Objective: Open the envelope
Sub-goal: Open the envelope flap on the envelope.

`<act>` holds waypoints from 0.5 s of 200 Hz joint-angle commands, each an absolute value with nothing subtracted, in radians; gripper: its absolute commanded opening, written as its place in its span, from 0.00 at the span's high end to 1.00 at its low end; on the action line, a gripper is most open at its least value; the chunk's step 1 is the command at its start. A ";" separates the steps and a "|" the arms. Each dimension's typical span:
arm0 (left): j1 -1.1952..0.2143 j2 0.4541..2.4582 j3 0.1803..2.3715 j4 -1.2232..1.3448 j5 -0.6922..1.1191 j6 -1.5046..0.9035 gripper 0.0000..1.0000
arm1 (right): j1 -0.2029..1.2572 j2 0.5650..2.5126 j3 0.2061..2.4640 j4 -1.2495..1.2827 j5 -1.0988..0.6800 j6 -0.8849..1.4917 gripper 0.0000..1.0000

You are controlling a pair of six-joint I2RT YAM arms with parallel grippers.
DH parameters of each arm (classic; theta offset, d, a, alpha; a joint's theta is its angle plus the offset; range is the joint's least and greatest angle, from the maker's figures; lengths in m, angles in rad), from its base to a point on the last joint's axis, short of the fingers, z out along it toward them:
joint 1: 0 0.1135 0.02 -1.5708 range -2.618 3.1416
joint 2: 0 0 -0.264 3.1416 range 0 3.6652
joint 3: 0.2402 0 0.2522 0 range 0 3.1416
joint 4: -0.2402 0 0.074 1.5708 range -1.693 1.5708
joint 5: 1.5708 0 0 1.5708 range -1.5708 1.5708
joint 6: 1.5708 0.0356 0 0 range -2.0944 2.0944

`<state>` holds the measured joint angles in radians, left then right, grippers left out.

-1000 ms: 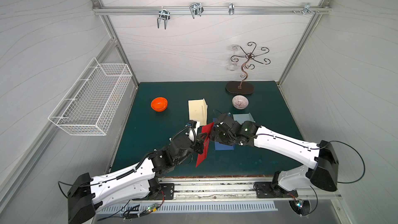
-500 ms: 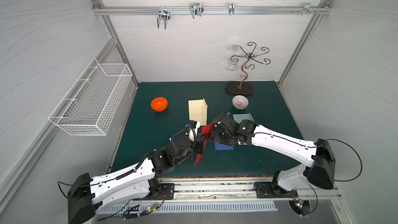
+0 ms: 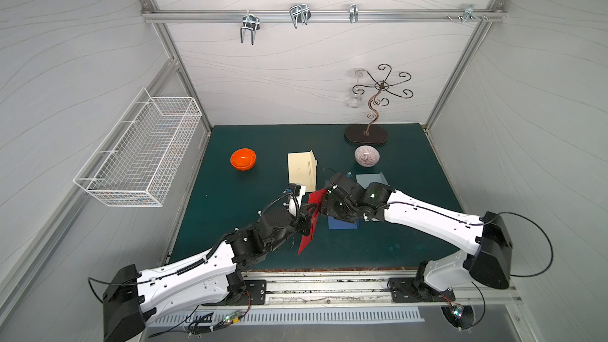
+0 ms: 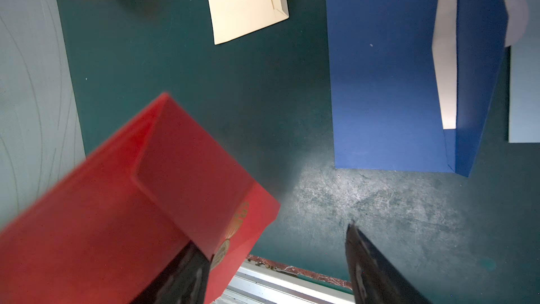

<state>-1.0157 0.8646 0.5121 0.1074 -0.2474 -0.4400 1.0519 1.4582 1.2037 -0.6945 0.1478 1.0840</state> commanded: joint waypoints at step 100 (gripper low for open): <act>-1.020 0.841 0.532 0.180 -0.230 -0.448 1.00 | 1.036 1.454 1.183 -0.727 0.172 1.093 0.30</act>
<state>-1.0157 0.8646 0.5121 0.1059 -0.2417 -0.4423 1.0409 1.4425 1.1614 -0.6434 0.1207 1.0832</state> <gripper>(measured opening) 0.056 0.703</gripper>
